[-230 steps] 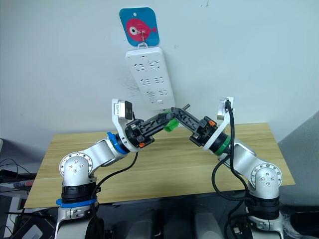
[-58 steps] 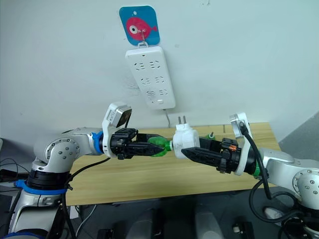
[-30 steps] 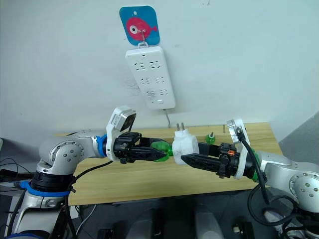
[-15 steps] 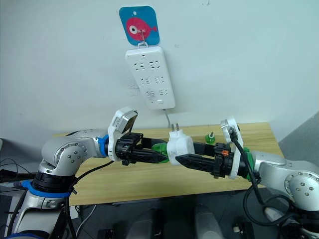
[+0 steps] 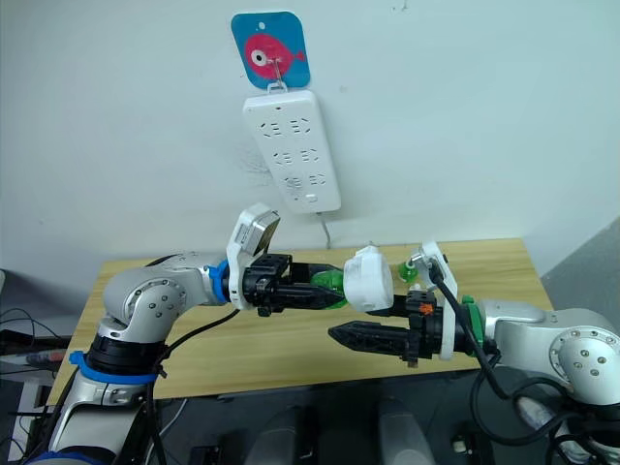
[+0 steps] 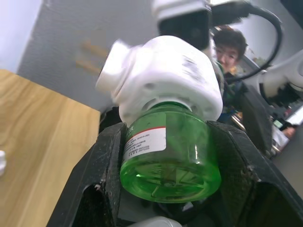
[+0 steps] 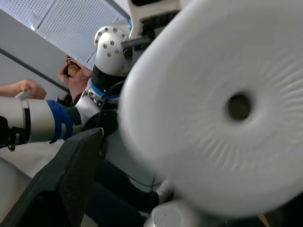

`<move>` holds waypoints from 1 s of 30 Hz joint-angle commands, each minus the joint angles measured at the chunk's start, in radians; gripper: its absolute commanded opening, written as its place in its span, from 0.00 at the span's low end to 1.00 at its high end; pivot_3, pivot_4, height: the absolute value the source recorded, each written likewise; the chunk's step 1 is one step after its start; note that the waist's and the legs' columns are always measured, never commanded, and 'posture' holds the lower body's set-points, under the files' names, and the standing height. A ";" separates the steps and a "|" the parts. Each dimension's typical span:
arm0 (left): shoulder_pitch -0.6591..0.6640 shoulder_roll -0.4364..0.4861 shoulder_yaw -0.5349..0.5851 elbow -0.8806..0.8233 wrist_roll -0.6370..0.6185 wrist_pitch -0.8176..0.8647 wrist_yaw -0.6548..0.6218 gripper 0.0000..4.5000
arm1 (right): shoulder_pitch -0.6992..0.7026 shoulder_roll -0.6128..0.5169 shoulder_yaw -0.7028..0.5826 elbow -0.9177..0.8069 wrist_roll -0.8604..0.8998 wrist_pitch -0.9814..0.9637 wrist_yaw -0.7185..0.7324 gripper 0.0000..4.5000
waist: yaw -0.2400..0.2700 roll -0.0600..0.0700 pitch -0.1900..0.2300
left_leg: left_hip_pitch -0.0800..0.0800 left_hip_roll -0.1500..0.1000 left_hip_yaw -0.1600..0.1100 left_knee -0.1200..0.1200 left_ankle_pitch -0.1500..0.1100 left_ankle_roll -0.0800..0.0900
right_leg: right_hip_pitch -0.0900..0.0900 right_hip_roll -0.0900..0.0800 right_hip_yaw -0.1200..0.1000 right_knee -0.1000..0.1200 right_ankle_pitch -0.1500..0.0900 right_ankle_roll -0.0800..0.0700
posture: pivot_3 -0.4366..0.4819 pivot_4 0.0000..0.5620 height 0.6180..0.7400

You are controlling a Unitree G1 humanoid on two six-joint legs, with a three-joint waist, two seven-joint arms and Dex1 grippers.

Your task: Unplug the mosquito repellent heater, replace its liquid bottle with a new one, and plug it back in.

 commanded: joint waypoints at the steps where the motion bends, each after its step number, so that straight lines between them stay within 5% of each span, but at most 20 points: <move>1: -0.021 -0.020 0.041 0.003 -0.036 0.007 0.033 0.52 | 0.016 -0.030 -0.027 -0.076 -0.051 -0.004 0.071 1.00 | 0.000 0.000 0.000 | 0.000 0.000 0.000 0.000 0.000 0.000 | 0.000 0.000 0.000 0.000 0.000 0.000 | 0.26 0.38 1.00; 4: -0.029 -0.025 0.043 0.017 -0.032 0.002 0.048 0.52 | 0.058 -0.074 -0.030 -0.137 -0.178 -0.019 0.162 1.00 | 0.001 0.000 0.000 | 0.000 0.000 0.000 0.000 0.000 0.000 | 0.000 0.000 0.000 0.000 0.000 0.000 | 0.26 0.38 1.00; 7: -0.030 -0.022 0.043 0.020 -0.029 0.001 0.048 0.52 | 0.137 -0.123 -0.053 -0.173 -0.303 -0.056 0.271 0.88 | 0.003 0.000 0.000 | 0.000 0.000 0.000 0.000 0.000 0.000 | 0.000 0.000 0.000 0.000 0.000 0.000 | 0.25 0.38 1.00; 13: -0.035 0.028 0.015 0.014 -0.028 0.012 -0.024 0.52 | 0.254 -0.203 -0.131 -0.079 -0.573 -0.191 0.465 0.40 | 0.002 0.000 0.000 | 0.000 0.000 0.000 0.001 0.000 0.000 | 0.000 0.000 0.000 0.000 0.000 0.000 | 0.24 0.38 1.00; 18: -0.050 0.093 -0.023 0.018 -0.027 0.033 -0.122 0.52 | 0.143 -0.200 -0.100 0.079 -0.748 -0.296 0.569 0.00 | -0.003 0.000 0.000 | 0.001 0.001 0.001 0.001 0.000 0.000 | 0.000 0.001 0.001 0.000 0.000 0.000 | 0.24 0.38 1.00; 30: -0.087 0.144 -0.063 0.035 -0.022 0.054 -0.224 0.52 | -0.141 0.036 0.112 0.144 -0.864 -0.283 0.624 0.00 | -0.002 0.000 0.000 | 0.001 0.001 0.000 0.001 0.000 0.000 | 0.000 0.001 0.000 0.001 0.000 0.000 | 0.25 0.37 1.00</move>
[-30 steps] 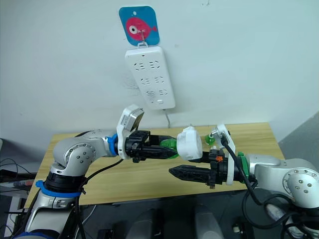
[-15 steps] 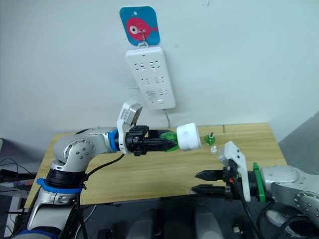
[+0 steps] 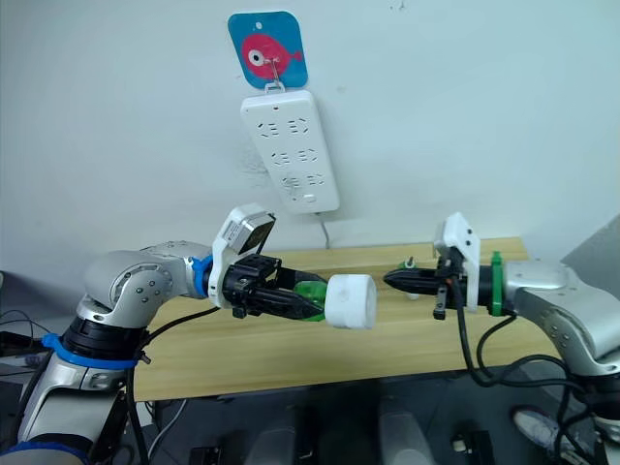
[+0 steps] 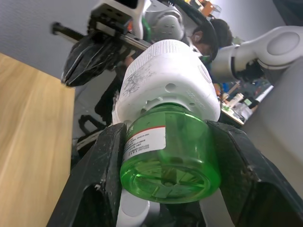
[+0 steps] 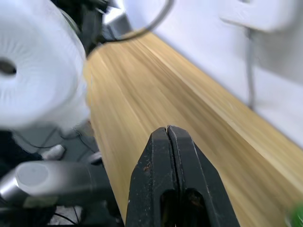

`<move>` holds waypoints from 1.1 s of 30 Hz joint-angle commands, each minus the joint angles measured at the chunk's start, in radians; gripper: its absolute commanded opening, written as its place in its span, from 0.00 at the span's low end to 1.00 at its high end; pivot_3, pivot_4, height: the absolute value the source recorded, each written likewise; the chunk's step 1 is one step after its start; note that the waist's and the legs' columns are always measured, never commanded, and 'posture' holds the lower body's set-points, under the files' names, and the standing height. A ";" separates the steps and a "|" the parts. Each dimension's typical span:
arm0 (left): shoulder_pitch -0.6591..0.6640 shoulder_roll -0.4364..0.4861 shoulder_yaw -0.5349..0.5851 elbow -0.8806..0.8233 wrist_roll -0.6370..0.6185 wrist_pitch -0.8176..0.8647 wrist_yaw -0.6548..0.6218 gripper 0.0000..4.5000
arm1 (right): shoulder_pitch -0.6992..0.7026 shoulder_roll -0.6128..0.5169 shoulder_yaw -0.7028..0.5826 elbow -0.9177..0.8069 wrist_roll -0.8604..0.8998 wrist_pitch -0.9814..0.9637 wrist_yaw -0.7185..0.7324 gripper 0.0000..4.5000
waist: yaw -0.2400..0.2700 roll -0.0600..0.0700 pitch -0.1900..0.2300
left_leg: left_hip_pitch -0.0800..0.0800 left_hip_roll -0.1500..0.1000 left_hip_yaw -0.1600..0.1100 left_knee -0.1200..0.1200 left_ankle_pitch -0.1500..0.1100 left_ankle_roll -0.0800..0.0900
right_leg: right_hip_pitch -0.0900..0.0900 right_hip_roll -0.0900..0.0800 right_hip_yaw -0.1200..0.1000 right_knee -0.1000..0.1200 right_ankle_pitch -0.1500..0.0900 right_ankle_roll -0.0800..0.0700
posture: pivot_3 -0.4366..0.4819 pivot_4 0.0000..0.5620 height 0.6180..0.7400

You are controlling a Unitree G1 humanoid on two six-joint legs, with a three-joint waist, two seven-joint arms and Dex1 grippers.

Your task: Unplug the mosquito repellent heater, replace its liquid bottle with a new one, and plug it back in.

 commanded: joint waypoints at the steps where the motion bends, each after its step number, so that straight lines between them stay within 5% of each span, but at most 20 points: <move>1: -0.025 0.000 0.018 -0.016 -0.022 0.011 -0.008 0.52 | -0.021 0.038 0.039 -0.074 0.015 0.030 0.016 0.00 | 0.001 0.000 0.000 | 0.000 0.000 0.000 0.000 0.000 0.000 | 0.000 0.000 0.000 0.000 0.000 0.000 | 0.25 0.37 1.00; 14: -0.015 -0.068 0.069 0.035 0.001 -0.018 0.109 0.52 | 0.032 0.085 -0.033 -0.259 0.226 0.199 -0.076 0.00 | 0.002 0.000 0.000 | 0.000 -0.001 -0.001 0.001 0.000 0.000 | 0.000 -0.002 -0.001 0.004 0.000 0.000 | 0.25 0.37 1.00; 25: 0.021 -0.048 -0.038 0.030 0.202 -0.257 0.029 0.52 | -0.040 0.149 -0.132 -0.230 0.463 0.273 -0.321 0.00 | 0.000 0.000 0.000 | 0.000 -0.001 0.000 0.001 0.000 0.000 | 0.000 -0.002 0.000 0.004 0.000 0.000 | 0.24 0.36 1.00; 33: 0.036 -0.040 -0.043 0.012 0.215 -0.282 -0.006 0.52 | -0.056 0.143 -0.122 -0.203 0.468 0.273 -0.358 0.00 | 0.000 0.000 0.000 | 0.000 -0.001 0.000 0.001 0.000 0.000 | 0.000 -0.002 0.000 0.004 0.000 0.000 | 0.24 0.36 1.00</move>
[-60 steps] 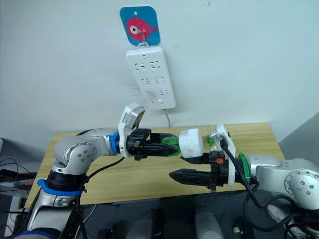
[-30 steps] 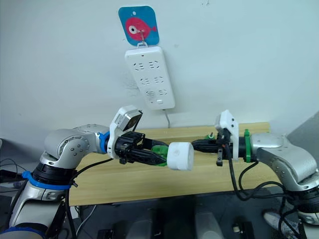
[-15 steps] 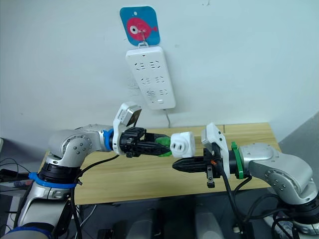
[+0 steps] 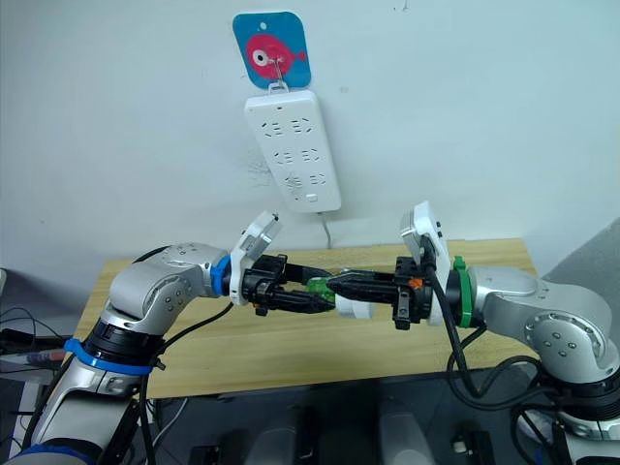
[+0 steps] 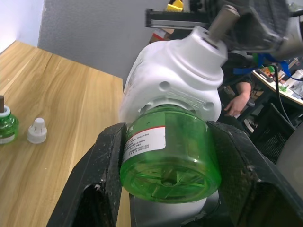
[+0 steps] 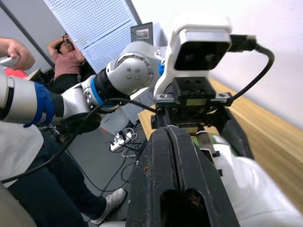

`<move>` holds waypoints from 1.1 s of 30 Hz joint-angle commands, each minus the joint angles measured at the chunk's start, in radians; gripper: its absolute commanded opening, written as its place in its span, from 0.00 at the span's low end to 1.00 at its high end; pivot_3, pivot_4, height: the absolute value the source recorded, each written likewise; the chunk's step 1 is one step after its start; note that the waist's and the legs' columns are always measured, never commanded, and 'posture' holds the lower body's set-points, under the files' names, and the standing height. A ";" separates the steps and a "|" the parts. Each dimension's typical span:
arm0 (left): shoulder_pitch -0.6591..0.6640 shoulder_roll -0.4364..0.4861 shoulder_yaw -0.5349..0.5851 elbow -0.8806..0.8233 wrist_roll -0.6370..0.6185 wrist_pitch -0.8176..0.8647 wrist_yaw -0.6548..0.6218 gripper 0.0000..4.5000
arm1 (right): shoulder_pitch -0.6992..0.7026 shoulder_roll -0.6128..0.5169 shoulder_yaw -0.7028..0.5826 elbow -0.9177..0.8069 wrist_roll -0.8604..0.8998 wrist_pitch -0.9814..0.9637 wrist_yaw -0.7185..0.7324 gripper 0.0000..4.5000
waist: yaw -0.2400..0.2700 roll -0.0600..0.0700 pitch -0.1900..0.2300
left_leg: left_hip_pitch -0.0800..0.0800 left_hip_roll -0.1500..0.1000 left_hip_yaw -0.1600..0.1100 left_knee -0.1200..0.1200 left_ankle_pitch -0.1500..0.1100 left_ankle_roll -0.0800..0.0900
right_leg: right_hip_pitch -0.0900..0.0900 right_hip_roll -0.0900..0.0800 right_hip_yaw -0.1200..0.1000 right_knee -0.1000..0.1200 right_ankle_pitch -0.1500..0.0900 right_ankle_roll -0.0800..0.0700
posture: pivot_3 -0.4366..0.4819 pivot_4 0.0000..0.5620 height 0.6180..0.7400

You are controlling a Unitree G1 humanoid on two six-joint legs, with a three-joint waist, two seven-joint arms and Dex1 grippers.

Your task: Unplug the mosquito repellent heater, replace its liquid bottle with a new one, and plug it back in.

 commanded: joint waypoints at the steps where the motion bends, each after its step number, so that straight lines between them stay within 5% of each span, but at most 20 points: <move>1: 0.004 0.010 0.005 -0.055 -0.012 -0.011 -0.031 0.52 | -0.006 -0.007 -0.017 -0.010 0.000 -0.007 -0.005 0.00 | 0.000 0.000 0.000 | 0.000 0.000 0.000 0.000 0.000 0.000 | 0.000 0.000 0.000 0.000 0.000 0.000 | 0.24 0.36 1.00; 33: 0.022 0.029 -0.004 -0.081 0.002 -0.021 -0.088 0.52 | -0.002 0.000 -0.004 0.061 -0.070 0.041 0.021 0.00 | 0.000 0.000 0.000 | 0.000 0.000 0.000 0.000 0.000 0.000 | 0.000 0.000 0.000 0.000 0.000 0.000 | 0.25 0.38 1.00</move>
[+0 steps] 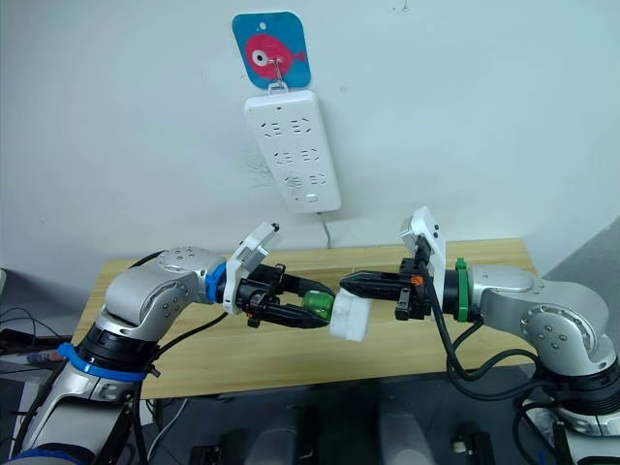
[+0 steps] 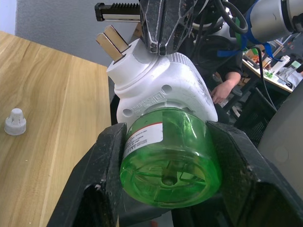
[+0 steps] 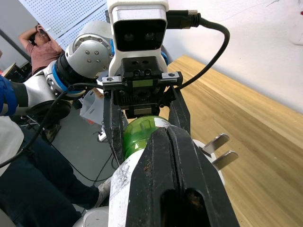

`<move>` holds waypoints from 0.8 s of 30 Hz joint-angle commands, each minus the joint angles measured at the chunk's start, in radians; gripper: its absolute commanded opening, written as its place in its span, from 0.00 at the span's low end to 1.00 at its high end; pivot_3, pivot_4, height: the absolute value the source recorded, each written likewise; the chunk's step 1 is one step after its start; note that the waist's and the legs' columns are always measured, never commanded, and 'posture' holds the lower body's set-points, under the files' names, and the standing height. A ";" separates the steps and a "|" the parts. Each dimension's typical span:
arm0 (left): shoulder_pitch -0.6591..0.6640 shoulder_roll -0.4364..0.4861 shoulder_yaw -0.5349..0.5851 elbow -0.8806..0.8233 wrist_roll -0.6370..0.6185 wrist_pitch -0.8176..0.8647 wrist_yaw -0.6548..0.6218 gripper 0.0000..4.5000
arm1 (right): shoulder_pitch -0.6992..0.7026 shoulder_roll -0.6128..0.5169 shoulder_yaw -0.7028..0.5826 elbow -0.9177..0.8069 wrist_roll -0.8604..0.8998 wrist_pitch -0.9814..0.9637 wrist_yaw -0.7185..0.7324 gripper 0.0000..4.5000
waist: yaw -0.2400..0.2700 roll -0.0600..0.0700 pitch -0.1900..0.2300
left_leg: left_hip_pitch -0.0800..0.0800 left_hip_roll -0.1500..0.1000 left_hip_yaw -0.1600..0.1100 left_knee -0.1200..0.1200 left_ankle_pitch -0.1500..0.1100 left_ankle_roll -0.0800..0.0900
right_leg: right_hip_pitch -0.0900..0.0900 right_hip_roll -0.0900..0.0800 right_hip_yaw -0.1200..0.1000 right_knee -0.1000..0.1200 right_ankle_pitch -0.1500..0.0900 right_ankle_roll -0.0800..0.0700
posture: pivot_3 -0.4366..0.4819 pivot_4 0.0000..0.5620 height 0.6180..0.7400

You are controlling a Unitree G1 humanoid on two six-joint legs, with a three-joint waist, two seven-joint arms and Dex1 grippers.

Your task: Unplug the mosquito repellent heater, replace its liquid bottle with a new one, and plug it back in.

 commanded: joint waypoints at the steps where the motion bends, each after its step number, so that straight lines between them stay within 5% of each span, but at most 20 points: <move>1: -0.002 -0.001 0.015 -0.040 -0.017 -0.023 -0.017 0.52 | -0.006 0.004 -0.038 -0.011 0.032 -0.001 0.001 0.00 | 0.000 0.000 0.000 | 0.000 0.000 0.000 0.000 0.000 0.000 | 0.000 0.000 0.000 0.000 0.000 0.000 | 0.25 0.38 1.00; 7: 0.007 -0.015 0.022 -0.008 0.015 -0.074 0.012 0.52 | -0.018 -0.034 -0.131 -0.029 0.176 0.017 -0.005 0.00 | 0.001 0.000 0.000 | 0.000 0.000 0.000 0.000 0.000 0.000 | 0.000 0.000 0.000 0.000 0.000 0.000 | 0.24 0.38 1.00; 10: 0.017 -0.020 0.017 0.008 0.048 -0.132 0.014 0.52 | -0.001 -0.072 -0.190 -0.009 0.245 0.026 -0.045 0.13 | 0.000 0.000 0.000 | 0.000 0.000 0.000 0.000 0.000 0.000 | 0.000 0.000 0.000 0.000 0.000 0.000 | 0.24 0.38 1.00; 21: 0.011 -0.058 0.025 0.026 0.076 -0.260 -0.009 0.52 | 0.239 -0.263 -0.253 -0.042 0.192 0.045 0.065 1.00 | 0.000 0.000 0.000 | 0.000 0.000 0.001 0.000 0.000 0.000 | 0.000 0.000 0.001 -0.002 0.000 0.000 | 0.22 0.39 1.00; 24: 0.001 -0.067 0.032 0.028 0.076 -0.282 -0.008 0.52 | 0.248 -0.251 -0.231 -0.025 0.217 0.057 0.057 1.00 | -0.003 0.000 0.000 | 0.000 0.000 0.001 0.000 0.000 0.000 | 0.000 0.001 0.001 -0.001 0.000 0.000 | 0.23 0.38 1.00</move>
